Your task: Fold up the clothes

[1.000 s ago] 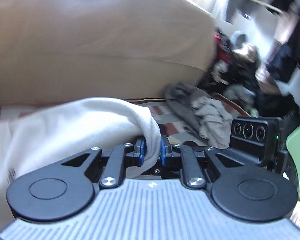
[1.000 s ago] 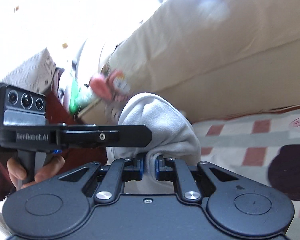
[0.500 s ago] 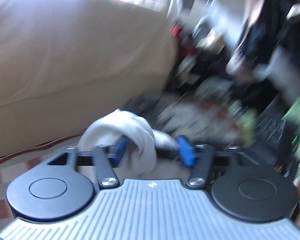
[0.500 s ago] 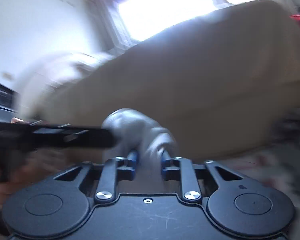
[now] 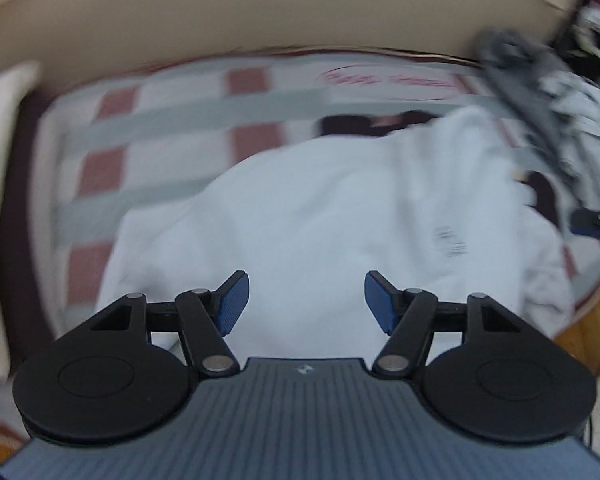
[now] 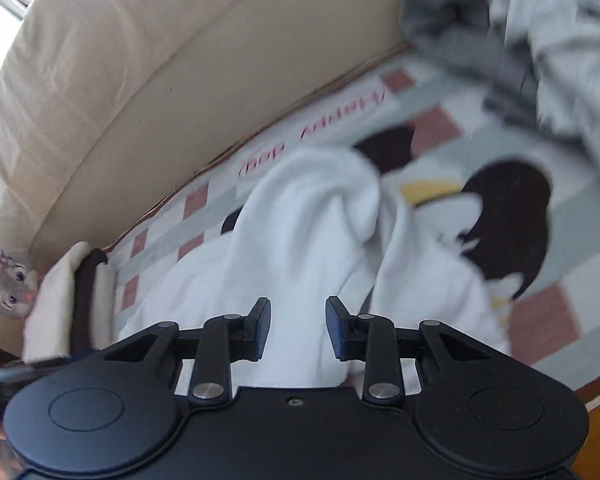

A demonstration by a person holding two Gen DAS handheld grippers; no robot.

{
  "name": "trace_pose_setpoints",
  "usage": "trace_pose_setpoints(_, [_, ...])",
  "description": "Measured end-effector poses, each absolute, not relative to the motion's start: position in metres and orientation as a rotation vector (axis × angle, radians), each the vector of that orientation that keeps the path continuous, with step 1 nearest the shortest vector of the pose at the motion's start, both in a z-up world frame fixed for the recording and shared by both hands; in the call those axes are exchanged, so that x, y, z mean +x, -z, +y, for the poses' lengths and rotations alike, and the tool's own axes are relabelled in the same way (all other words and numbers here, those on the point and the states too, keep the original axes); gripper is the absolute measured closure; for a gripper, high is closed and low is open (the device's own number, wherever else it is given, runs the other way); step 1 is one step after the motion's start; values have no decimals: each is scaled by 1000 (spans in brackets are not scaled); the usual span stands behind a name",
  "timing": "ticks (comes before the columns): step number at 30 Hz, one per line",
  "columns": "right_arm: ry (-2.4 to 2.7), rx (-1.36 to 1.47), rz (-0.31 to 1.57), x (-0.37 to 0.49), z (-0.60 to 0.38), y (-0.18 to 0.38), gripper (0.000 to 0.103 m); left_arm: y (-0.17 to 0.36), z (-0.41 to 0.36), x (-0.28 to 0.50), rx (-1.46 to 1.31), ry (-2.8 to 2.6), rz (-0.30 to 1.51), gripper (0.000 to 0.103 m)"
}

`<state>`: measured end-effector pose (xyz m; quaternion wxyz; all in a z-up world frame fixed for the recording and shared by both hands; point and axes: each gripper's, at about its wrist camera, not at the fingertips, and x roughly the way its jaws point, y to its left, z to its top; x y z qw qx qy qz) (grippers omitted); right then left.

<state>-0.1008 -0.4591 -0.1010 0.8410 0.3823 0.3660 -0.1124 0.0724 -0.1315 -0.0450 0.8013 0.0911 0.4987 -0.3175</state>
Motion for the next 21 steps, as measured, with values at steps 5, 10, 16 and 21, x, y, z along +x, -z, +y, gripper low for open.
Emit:
trace_pose_setpoints(5, [226, 810, 810, -92, -451, 121, 66, 79, -94, 84, 132, 527, 1167, 37])
trace_pose_setpoints(10, [236, 725, 833, -85, -439, 126, 63, 102, -71, 98, 89, 405, 1208, 37])
trace_pose_setpoints(16, [-12, 861, 784, -70, -424, 119, 52, 98, -53, 116, 34, 372, 1157, 37])
trace_pose_setpoints(21, [25, 738, 851, -66, -408, 119, 51, 118, -52, 140, -160, 417, 1223, 37])
